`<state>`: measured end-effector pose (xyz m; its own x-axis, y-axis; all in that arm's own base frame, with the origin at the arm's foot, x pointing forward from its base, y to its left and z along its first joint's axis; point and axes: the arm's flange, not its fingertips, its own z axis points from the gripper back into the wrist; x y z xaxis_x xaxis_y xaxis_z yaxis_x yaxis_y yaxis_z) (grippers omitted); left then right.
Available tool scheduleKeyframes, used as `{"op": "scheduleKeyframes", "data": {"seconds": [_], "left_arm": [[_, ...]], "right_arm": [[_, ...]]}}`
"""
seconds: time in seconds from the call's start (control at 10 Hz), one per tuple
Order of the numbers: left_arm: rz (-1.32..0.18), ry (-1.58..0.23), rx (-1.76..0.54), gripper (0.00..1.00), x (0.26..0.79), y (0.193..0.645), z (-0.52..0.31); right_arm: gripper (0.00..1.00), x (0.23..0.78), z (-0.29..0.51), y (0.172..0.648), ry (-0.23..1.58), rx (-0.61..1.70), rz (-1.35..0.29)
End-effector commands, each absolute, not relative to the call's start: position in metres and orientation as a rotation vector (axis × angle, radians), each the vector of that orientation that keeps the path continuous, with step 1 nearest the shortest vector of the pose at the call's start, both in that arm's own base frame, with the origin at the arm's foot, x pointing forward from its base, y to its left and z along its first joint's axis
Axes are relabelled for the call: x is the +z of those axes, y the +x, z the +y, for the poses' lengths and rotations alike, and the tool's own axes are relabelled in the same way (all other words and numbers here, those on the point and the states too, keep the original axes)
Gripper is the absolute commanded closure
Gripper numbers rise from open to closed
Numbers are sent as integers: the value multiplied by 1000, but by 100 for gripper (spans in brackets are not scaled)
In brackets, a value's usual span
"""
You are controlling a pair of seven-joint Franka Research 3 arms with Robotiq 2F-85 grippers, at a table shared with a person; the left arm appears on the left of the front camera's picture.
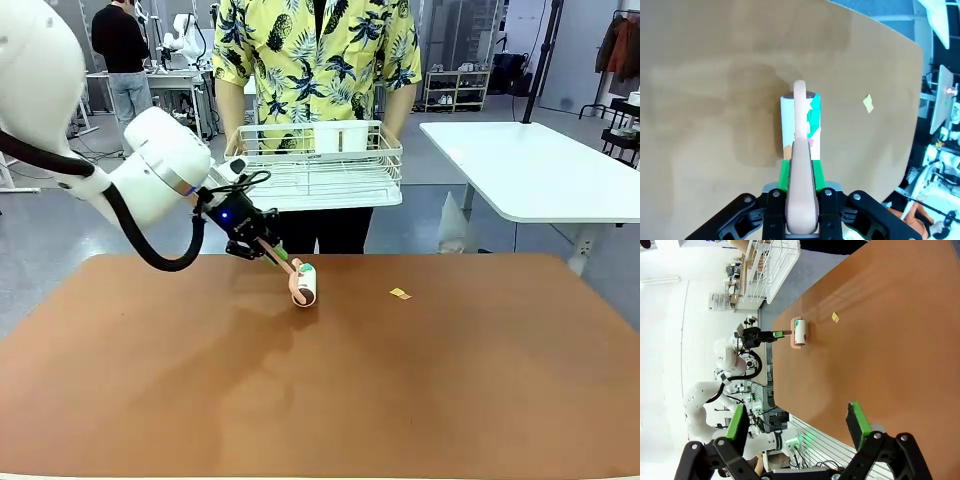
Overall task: Clean the table.
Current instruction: Clean the table with the Lint Roller when the human lifts the Dish drying rack.
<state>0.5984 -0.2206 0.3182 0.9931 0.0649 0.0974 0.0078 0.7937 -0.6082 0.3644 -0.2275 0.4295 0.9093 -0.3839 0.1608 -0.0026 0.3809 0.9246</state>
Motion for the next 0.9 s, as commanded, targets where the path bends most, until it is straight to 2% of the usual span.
{"op": "scheduleKeyframes", "data": {"seconds": [0.0,0.4,0.6,0.8], "left_arm": [[-99,-660,15,79,323,611,-233],[-47,-656,-38,79,305,618,-255],[30,-610,-67,79,287,626,-290],[47,-598,-79,79,273,634,-346]], "right_arm": [[0,432,-228,364,1171,-236,-397],[0,432,-228,364,1171,-236,-397],[0,432,-228,364,1171,-236,-397],[0,432,-228,364,1171,-236,-397]]}}
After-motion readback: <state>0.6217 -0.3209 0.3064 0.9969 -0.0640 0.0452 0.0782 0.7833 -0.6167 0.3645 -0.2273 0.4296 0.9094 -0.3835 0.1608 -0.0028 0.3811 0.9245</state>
